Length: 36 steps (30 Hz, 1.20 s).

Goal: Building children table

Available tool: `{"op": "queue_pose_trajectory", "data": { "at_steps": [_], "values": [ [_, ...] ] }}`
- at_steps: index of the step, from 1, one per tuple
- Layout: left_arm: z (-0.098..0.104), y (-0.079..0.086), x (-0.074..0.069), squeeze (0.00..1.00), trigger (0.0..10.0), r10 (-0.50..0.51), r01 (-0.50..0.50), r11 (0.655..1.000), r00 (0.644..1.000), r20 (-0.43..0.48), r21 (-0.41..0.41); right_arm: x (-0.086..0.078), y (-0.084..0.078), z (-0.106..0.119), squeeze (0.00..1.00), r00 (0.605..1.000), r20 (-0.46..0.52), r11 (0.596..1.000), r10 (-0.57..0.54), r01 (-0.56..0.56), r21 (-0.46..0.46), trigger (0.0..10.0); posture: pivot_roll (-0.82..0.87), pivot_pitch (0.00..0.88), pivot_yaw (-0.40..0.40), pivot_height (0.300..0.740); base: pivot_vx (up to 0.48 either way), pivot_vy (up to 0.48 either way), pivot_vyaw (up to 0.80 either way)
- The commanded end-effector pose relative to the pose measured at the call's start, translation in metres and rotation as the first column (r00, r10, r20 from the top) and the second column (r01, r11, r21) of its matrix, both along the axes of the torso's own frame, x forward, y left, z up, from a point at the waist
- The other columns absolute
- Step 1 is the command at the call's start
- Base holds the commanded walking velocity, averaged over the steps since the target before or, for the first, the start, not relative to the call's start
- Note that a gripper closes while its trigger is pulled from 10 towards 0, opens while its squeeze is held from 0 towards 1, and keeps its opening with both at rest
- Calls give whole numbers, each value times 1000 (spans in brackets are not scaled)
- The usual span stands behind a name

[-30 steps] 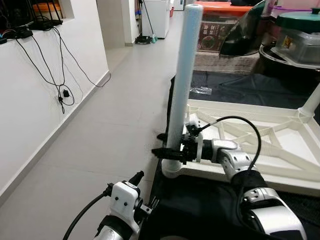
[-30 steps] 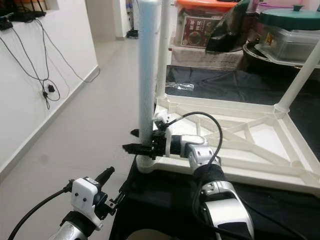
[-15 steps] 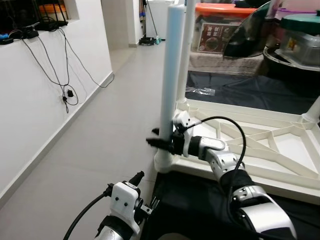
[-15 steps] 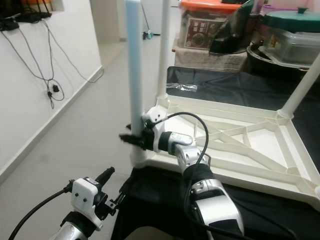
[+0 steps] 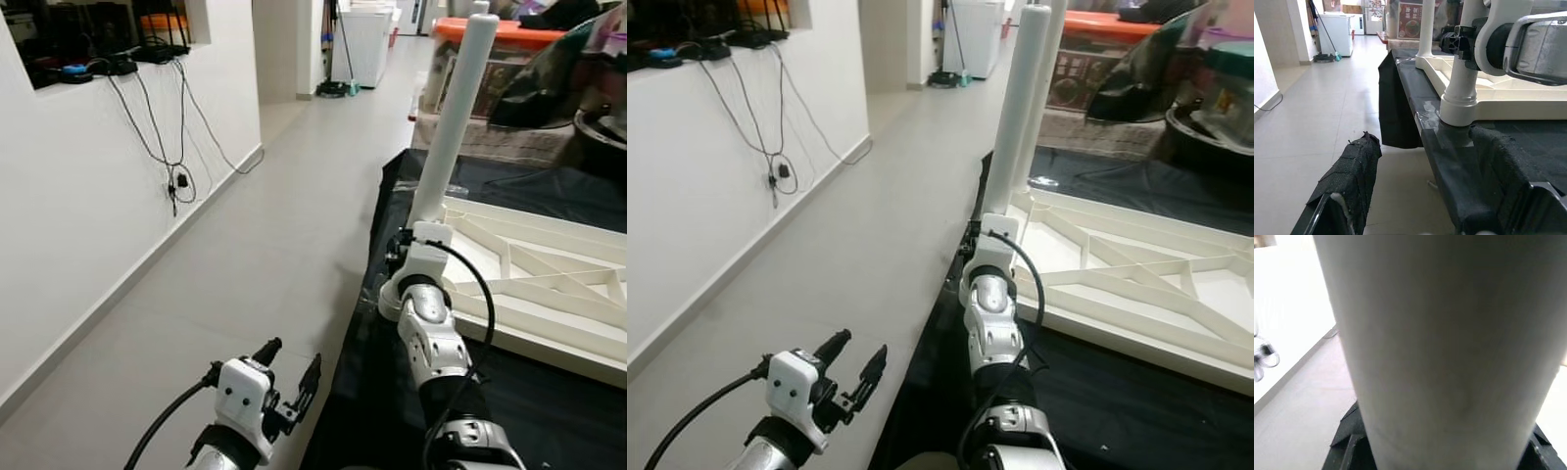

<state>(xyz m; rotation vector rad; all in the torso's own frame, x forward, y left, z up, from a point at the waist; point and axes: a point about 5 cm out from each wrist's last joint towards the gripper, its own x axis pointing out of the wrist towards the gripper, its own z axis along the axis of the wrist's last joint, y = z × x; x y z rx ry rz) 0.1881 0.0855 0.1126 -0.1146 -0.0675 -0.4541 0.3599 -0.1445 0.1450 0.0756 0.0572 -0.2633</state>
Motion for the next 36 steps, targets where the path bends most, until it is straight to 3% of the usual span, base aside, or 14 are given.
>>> {"op": "queue_pose_trajectory", "data": {
  "at_steps": [1,2,3,4,7,10,11,12,15,22,23,27,30,36],
  "values": [
    [-3,0,-1,0,10000,-3,3,1000,1000,-16,-2,-4,-11,-16,0,994,-81,997,-69,72,42,0,47,0,-33,740,0,0,0],
    [-3,0,-1,0,10000,-3,3,1000,1000,-16,-3,-1,-7,-14,0,998,-63,999,-28,31,39,10000,47,0,-33,740,0,0,0],
    [-3,0,-1,0,10000,-3,3,1000,1000,-16,-3,-1,-7,-14,0,998,-63,999,-28,31,39,10000,47,0,-33,740,0,0,0],
    [-3,0,-1,0,10000,-3,3,1000,1000,-17,-3,3,0,-7,682,999,-7,997,37,-36,66,10000,47,0,-33,740,0,0,0],
    [-3,0,-2,0,10000,-3,3,1000,1000,-17,-3,4,9,3,1000,991,82,990,103,-110,91,10000,48,0,-33,740,0,0,0],
    [-4,0,-2,0,10000,-3,2,1000,1000,-18,-4,6,12,15,1000,981,143,986,132,-145,86,10000,48,0,-33,740,0,0,0],
    [-3,0,-2,0,10000,-2,2,1000,1000,-18,-5,9,10,22,271,970,176,979,169,-187,87,10000,46,0,-33,740,0,0,0],
    [-3,0,-1,0,10000,-2,2,1000,1000,-18,-5,12,8,26,0,961,196,973,195,-215,87,10000,46,0,-33,740,0,0,0],
    [-3,0,-1,0,10000,-2,2,1000,1000,-18,-5,17,9,34,0,918,239,932,316,-347,104,10000,45,0,-33,740,0,0,0],
    [-2,0,0,0,10000,-2,2,1000,1000,-16,-7,16,17,37,0,642,280,616,713,-765,187,10000,43,0,-30,740,0,0,0],
    [-2,0,0,0,10000,-3,2,1000,1000,-15,-7,9,20,33,0,490,256,459,834,-872,173,10000,44,0,-32,740,0,0,0],
    [-2,0,1,0,10000,-3,3,1000,1000,-15,-7,2,21,30,0,376,238,341,896,-924,174,10000,44,0,-32,740,0,0,0],
    [-2,0,1,0,10000,-2,2,1000,1000,-13,-5,-12,26,21,0,79,151,54,985,-985,163,10000,55,0,-37,740,0,0,0],
    [-2,0,1,0,10000,3,-3,1000,1000,-16,-6,-19,45,17,0,-170,111,-187,979,-966,176,10000,59,0,-37,740,0,0,0]
  ]
}}
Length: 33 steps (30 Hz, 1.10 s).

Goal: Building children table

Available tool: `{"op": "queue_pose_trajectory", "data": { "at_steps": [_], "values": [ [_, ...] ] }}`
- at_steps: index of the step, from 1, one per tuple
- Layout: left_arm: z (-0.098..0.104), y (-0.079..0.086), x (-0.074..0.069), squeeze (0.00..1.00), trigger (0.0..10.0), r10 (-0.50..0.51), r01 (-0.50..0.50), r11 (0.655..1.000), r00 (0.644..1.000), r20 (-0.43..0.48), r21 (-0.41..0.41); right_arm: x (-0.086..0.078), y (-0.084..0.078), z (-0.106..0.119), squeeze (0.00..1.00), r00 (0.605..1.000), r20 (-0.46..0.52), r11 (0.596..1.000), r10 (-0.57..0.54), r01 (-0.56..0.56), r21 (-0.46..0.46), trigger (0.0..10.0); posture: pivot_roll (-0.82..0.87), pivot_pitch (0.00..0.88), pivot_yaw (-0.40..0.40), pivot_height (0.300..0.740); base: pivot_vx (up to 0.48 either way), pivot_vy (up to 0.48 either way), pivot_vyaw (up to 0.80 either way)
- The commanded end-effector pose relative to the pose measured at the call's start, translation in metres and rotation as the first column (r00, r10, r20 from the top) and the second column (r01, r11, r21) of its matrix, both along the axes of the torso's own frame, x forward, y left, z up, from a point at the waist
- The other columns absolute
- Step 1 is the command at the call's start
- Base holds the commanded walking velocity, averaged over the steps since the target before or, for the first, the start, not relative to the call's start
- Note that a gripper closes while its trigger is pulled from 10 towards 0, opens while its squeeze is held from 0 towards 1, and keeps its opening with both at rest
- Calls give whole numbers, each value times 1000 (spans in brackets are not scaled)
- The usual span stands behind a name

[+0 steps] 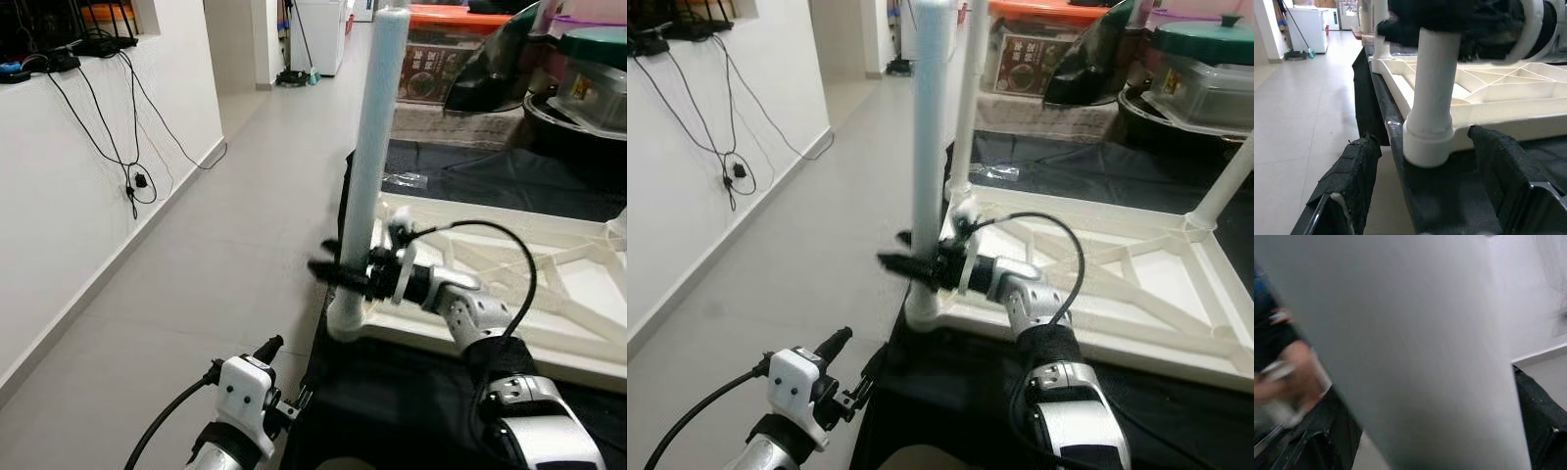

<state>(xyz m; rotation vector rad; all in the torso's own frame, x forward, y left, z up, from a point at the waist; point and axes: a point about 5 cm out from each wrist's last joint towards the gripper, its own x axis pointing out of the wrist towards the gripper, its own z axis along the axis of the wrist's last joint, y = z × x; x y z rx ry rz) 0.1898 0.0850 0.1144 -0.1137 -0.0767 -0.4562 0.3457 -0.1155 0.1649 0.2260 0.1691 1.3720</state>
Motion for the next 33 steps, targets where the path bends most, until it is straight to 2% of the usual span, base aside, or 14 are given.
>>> {"op": "queue_pose_trajectory", "data": {
  "at_steps": [1,3,10,13,15,16,19,21,23,24,26,31,32,33],
  "values": [
    [-4,1,-1,0,10000,4,-4,1000,1000,-25,-5,-5,16,-3,0,993,-10,993,119,-119,-14,10000,59,0,-37,740,0,0,0],
    [-4,1,-1,0,10000,3,-3,1000,1000,-27,-4,-6,22,-10,0,991,6,988,136,-135,-70,0,67,0,-39,740,0,0,0],
    [-4,0,-1,0,10000,1,-1,1000,1000,-31,-7,4,17,-17,0,989,77,988,-123,130,-89,0,58,0,-36,740,0,0,0],
    [-4,0,-2,0,10000,1,-1,1000,1000,-31,-8,5,16,-17,0,984,79,983,-159,165,-76,0,58,0,-36,740,0,0,0],
    [-4,0,-2,0,10000,1,-1,1000,999,-32,-8,12,14,-16,0,904,113,906,-412,419,-52,0,51,0,-33,740,0,0,0],
    [-4,0,-2,0,10000,1,-1,1000,999,-32,-8,12,14,-16,0,904,113,906,-412,419,-52,0,51,0,-33,740,0,0,0],
    [-5,1,-2,0,10000,1,-1,1000,999,-34,-9,24,-1,-16,0,647,208,647,-733,758,-77,0,51,0,-33,740,0,0,0],
    [-5,1,-2,0,10000,-1,1,1000,999,-34,-8,22,-31,-21,0,282,234,265,-931,959,-101,0,42,0,-26,740,0,0,0],
    [-5,1,-2,0,10000,-2,2,1000,999,-35,-7,11,-50,-27,0,19,218,-7,-976,993,-120,0,49,0,-26,740,0,0,0],
    [-5,1,-2,0,10000,-2,2,1000,999,-35,-7,11,-50,-27,0,19,218,-7,-976,993,-120,0,49,0,-26,740,0,0,0],
    [-5,1,-3,0,10000,-1,0,1000,999,-33,-6,3,-53,-31,0,-95,194,-124,-976,982,-142,0,50,0,-32,740,0,0,0],
    [-4,2,-3,0,10000,0,0,1000,1000,-31,-6,0,-48,-33,0,-127,171,-157,-977,973,-172,0,50,0,-32,740,0,0,0],
    [-5,2,-3,0,10000,0,0,1000,999,-32,-6,3,-39,-32,0,-86,172,-116,-981,978,-174,10000,45,0,-30,740,0,0,0],
    [-5,2,-3,0,10000,-1,0,1000,999,-33,-6,4,-33,-31,0,-54,174,-84,-983,981,-173,10000,45,0,-30,740,0,0,0]
  ]
}}
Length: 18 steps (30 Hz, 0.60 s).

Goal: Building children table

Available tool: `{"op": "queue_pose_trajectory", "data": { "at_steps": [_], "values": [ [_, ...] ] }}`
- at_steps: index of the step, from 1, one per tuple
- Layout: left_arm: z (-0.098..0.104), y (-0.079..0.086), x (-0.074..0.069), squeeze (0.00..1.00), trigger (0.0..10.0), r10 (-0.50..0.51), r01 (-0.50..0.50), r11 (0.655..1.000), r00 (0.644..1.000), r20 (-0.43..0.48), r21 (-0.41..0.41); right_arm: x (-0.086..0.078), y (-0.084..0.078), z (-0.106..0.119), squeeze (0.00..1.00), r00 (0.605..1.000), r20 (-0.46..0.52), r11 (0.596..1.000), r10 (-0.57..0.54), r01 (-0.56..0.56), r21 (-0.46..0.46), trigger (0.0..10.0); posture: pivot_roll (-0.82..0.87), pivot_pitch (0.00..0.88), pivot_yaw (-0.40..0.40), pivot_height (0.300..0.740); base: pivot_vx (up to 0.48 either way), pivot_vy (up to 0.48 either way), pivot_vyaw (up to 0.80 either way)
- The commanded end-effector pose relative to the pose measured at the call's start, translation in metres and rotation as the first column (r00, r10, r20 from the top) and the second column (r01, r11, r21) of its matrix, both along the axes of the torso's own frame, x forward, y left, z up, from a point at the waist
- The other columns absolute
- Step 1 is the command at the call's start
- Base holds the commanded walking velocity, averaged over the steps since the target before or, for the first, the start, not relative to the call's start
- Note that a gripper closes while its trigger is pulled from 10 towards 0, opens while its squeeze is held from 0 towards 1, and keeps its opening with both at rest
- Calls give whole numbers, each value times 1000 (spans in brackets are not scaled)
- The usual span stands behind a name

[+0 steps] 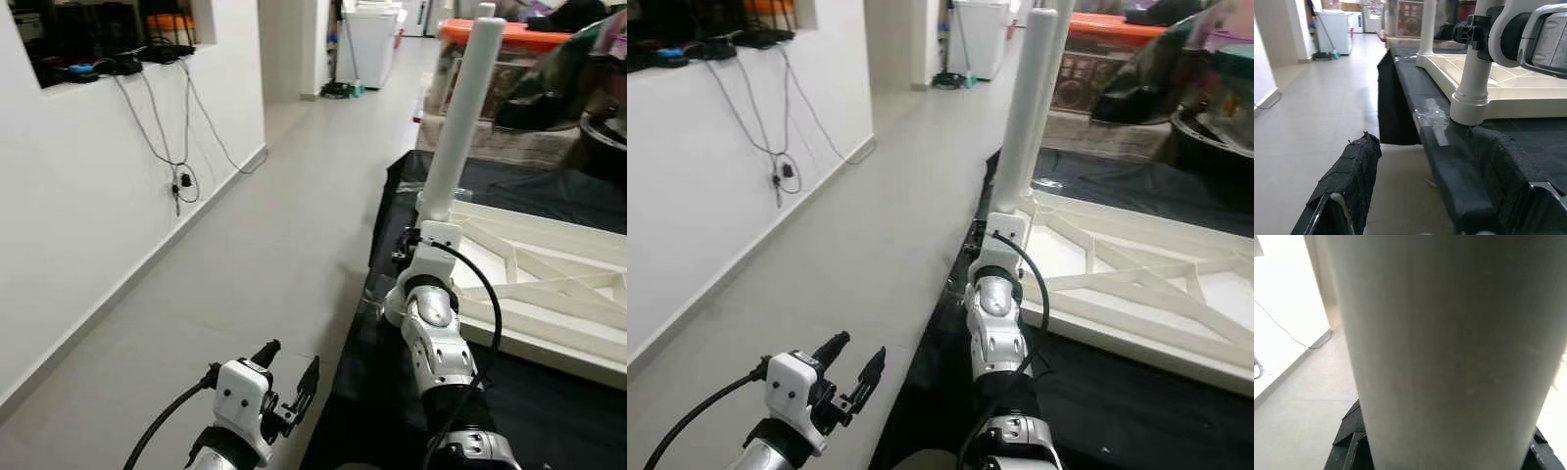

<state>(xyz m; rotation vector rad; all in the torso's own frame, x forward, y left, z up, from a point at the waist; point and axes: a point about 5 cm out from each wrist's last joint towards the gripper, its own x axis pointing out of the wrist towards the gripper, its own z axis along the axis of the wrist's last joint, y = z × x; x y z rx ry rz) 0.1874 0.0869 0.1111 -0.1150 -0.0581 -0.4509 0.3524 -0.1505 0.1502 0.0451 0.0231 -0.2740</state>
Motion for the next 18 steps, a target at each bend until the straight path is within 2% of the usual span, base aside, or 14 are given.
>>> {"op": "queue_pose_trajectory", "data": {
  "at_steps": [1,2,6,7,8,9,10,11,13,14,15,16,17,18],
  "values": [
    [-1,0,-1,0,10000,-5,5,1000,1000,-14,-9,-2,2,-16,0,996,-90,999,0,3,37,10000,45,0,-30,740,0,0,0],
    [-1,0,0,0,10000,-5,5,1000,1000,-14,-9,-1,10,-14,1000,997,-66,997,42,-37,66,10000,45,0,-30,740,0,0,0],
    [-1,0,0,0,10000,-4,4,1000,1000,-14,-9,3,19,1,1000,997,21,995,78,-79,58,10000,49,0,-33,740,0,0,0],
    [-1,0,0,0,10000,-4,4,1000,1000,-15,-9,6,20,7,106,993,59,992,106,-110,65,10000,49,0,-33,740,0,0,0],
    [-1,0,0,0,10000,-4,4,1000,1000,-16,-9,8,21,11,106,989,84,989,126,-132,74,10000,49,0,-33,740,0,0,0],
    [-1,-1,0,0,10000,-5,5,1000,1000,-15,-9,11,20,16,0,981,117,983,155,-165,78,10000,49,0,-33,740,0,0,0],
    [-1,-1,1,0,10000,-5,5,1000,1000,-15,-9,12,20,18,0,976,136,980,171,-183,76,10000,49,0,-33,740,0,0,0],
    [-1,-1,1,0,10000,-5,5,1000,1000,-15,-9,16,25,27,0,935,198,948,294,-312,63,10000,49,0,-33,740,0,0,0],
    [-1,-1,1,0,10000,-5,5,1000,1000,-15,-9,18,29,34,0,893,241,915,380,-402,44,10000,49,0,-33,740,0,0,0],
    [-1,-1,1,0,10000,-5,5,1000,1000,-15,-9,18,29,34,0,893,241,915,380,-402,44,10000,49,0,-33,740,0,0,0],
    [-1,-1,1,0,10000,-6,5,1000,1000,-14,-8,19,32,37,0,814,243,831,528,-554,49,10000,49,0,-33,740,0,0,0],
    [-1,-1,1,0,10000,-6,5,1000,1000,-14,-8,19,32,37,0,814,243,831,528,-554,49,10000,49,0,-33,740,0,0,0],
    [-1,-1,1,0,10000,-7,6,1000,1000,-13,-8,18,35,38,0,701,230,707,675,-704,69,10000,49,0,-33,740,0,0,0],
    [-1,-1,1,0,10000,-7,6,1000,1000,-13,-8,18,35,38,0,701,230,707,675,-704,69,10000,49,0,-33,740,0,0,0]
  ]
}}
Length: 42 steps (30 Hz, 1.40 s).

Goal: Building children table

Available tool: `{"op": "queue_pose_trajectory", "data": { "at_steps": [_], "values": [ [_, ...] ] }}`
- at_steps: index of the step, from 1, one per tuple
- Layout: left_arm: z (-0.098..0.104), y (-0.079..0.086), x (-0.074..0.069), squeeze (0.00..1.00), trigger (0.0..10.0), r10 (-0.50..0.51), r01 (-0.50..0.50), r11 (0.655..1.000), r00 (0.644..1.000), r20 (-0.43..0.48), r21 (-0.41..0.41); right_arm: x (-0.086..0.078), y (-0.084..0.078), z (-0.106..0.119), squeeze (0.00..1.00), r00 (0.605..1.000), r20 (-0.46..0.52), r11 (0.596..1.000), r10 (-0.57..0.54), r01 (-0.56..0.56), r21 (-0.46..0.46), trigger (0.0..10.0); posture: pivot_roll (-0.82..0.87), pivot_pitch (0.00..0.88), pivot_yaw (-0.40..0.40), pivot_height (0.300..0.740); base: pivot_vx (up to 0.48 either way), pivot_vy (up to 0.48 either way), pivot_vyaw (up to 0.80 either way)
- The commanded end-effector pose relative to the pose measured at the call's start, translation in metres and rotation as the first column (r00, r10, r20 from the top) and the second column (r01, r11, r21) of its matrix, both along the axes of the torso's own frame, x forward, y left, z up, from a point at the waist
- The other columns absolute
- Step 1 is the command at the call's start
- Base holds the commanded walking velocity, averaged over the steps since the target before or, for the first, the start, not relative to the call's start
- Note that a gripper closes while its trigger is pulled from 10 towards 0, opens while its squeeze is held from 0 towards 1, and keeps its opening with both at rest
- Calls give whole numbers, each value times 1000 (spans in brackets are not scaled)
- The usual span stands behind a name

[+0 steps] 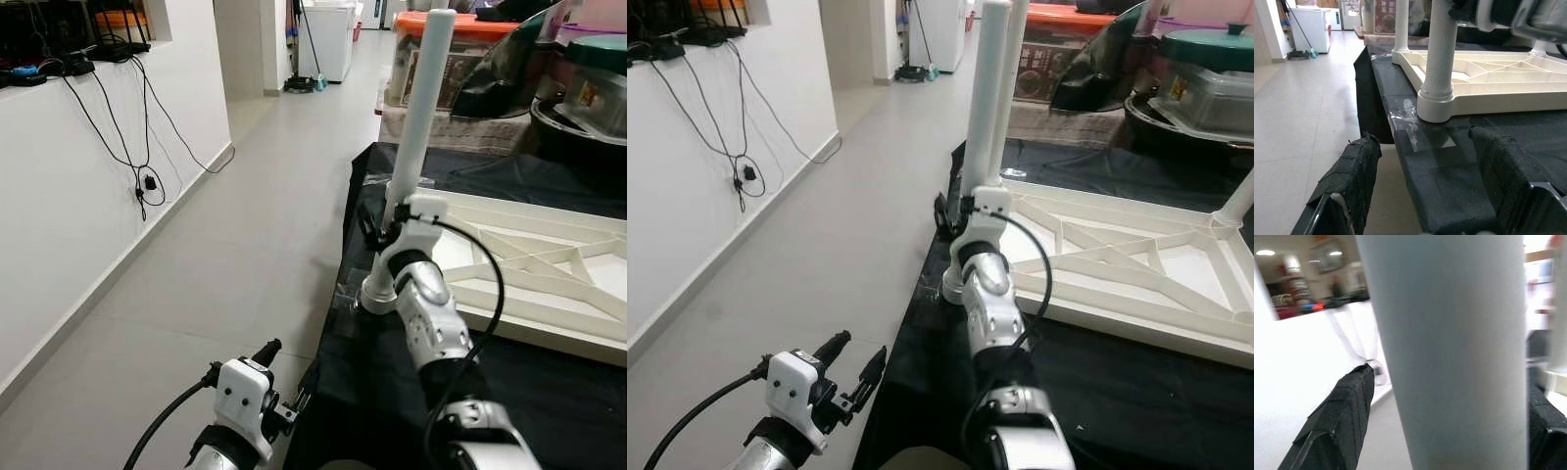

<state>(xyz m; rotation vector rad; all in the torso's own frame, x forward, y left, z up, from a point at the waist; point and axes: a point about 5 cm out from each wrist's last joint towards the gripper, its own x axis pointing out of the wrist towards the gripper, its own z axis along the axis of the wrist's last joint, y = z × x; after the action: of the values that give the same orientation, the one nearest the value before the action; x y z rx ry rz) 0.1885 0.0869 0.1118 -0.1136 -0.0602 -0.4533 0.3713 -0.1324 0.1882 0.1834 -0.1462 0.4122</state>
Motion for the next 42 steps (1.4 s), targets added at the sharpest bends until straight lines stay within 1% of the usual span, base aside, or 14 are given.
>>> {"op": "queue_pose_trajectory", "data": {
  "at_steps": [1,5,6,11,19,20,21,23,24,28,31,35,39,42],
  "values": [
    [-1,-1,0,0,10000,-5,5,1000,1000,-15,-9,-3,18,-1,0,976,-35,977,214,-212,33,10000,49,0,-33,740,0,0,0],
    [-1,-1,0,0,10000,-6,6,1000,1000,-14,-9,-11,18,-2,0,909,-47,910,415,-415,12,10000,49,0,-33,740,0,0,0],
    [-1,-2,0,0,10000,-6,6,1000,1000,-12,-8,-20,18,-5,0,787,-92,788,610,-615,-36,10000,49,0,-33,740,0,0,0],
    [-1,-2,0,0,10000,-5,5,1000,1000,-10,-4,-27,25,-11,0,523,-216,521,825,-851,-70,10000,55,0,-37,740,0,0,0],
    [-2,-2,-1,0,10000,-3,3,1000,1000,-14,-4,-27,36,-12,0,382,-237,377,893,-924,-65,8510,66,0,-41,740,0,0,0],
    [-2,-2,-1,0,10000,-3,3,1000,1000,-14,-4,-27,36,-12,0,382,-237,377,893,-924,-65,8510,66,0,-41,740,0,0,0],
    [-2,-2,-1,0,10000,-4,4,1000,1000,-15,-4,-28,38,-15,0,385,-242,378,891,-923,-74,0,69,0,-43,740,0,0,0],
    [-2,-2,-1,0,10000,-4,4,1000,1000,-15,-4,-28,38,-15,0,385,-242,378,891,-923,-74,0,69,0,-43,740,0,0,0],
    [-3,-3,-1,0,10000,-4,4,1000,1000,-17,-5,-23,39,-22,0,501,-238,489,832,-865,-113,0,67,0,-40,740,0,0,0],
    [-3,-3,-2,0,10000,-4,4,1000,1000,-18,-6,-19,37,-30,0,603,-254,595,756,-795,-117,0,67,0,-40,740,0,0,0],
    [-3,-2,-1,0,10000,-6,6,1000,1000,-20,-7,-6,27,-35,0,845,-210,830,492,-528,-181,0,57,0,-36,740,0,0,0],
    [-4,-2,-1,0,10000,-7,7,1000,1000,-21,-7,7,9,-36,0,972,-197,962,132,-174,-212,0,52,0,-32,740,0,0,0],
    [-4,-2,-1,0,10000,-7,7,1000,1000,-22,-7,10,-10,-38,0,973,-192,967,-129,80,-243,0,52,0,-32,740,0,0,0],
    [-4,-2,-1,0,10000,-8,8,1000,1000,-23,-7,1,-43,-41,0,839,-165,843,-518,470,-261,0,49,0,-30,740,0,0,0]
  ]
}}
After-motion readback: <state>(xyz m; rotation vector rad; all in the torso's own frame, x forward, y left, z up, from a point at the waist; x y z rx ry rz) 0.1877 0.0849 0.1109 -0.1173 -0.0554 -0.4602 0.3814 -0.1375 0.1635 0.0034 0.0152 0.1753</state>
